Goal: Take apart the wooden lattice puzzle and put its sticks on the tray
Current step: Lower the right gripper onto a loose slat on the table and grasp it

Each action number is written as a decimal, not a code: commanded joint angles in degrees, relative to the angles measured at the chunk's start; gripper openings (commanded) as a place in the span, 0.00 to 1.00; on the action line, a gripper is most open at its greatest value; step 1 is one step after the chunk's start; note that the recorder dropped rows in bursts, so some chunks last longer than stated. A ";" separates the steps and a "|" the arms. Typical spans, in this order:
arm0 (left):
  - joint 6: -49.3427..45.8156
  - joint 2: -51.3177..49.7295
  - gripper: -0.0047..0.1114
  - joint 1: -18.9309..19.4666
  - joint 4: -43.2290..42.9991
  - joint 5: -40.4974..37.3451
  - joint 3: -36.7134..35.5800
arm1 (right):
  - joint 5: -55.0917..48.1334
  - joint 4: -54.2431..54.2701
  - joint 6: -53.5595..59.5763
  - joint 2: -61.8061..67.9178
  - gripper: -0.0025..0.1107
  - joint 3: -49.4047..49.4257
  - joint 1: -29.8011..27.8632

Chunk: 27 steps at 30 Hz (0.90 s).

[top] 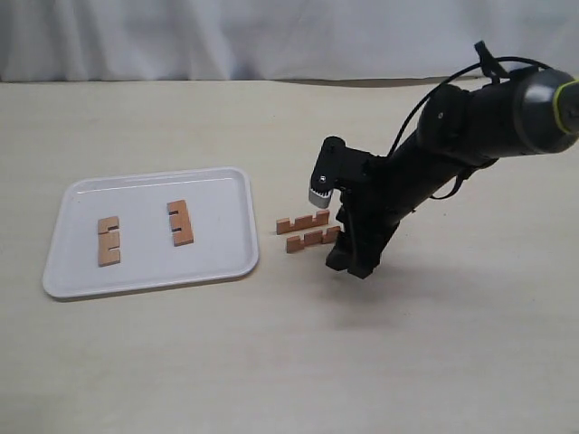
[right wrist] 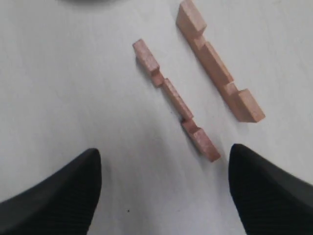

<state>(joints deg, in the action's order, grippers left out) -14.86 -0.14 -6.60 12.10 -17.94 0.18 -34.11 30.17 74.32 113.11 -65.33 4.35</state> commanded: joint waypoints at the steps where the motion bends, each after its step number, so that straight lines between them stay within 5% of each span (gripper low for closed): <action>1: -0.30 0.14 0.04 0.60 0.12 0.52 -0.18 | 2.08 0.64 0.90 1.00 0.59 -0.23 -0.23; 7: -0.30 0.14 0.04 0.60 0.12 0.52 -0.18 | 4.20 0.64 1.08 2.22 0.44 -0.23 -0.23; 27: -0.30 0.14 0.04 0.60 0.12 0.52 -0.18 | 5.96 8.51 10.34 3.22 0.38 -0.23 -0.23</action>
<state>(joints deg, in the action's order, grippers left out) -14.86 -0.14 -6.60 12.10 -17.94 0.18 -28.66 35.61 81.14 116.27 -65.33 4.35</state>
